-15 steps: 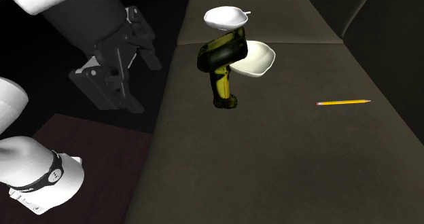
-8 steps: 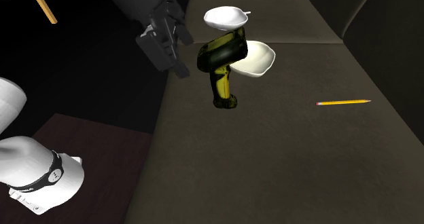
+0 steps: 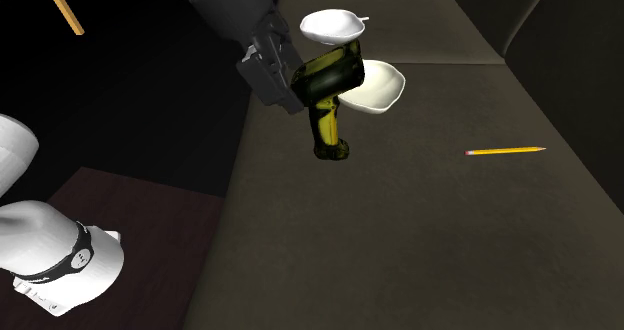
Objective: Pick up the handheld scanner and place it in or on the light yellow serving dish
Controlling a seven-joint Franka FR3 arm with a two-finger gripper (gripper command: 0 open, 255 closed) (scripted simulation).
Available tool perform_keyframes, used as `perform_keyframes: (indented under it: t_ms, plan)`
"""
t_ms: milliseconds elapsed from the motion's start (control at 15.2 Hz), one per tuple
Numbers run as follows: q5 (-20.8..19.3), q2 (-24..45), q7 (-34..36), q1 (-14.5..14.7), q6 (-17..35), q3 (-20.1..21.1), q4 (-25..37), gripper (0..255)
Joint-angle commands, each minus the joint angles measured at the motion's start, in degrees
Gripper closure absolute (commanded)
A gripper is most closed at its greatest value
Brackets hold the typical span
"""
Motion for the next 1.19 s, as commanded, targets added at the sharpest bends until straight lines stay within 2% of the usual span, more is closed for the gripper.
perform_keyframes:
  t_ms: [0,528,594,1122]
  plan:
    - [0.0,1.5,0.2,-0.1,2.2,0.5,-0.6,0]
    - [0.0,1.5,0.2,-0.1,2.2,0.5,-0.6,0]
    - [0.0,1.5,0.2,-0.1,2.2,0.5,-0.6,255]
    - [0.0,1.5,0.2,-0.1,2.2,0.5,-0.6,255]
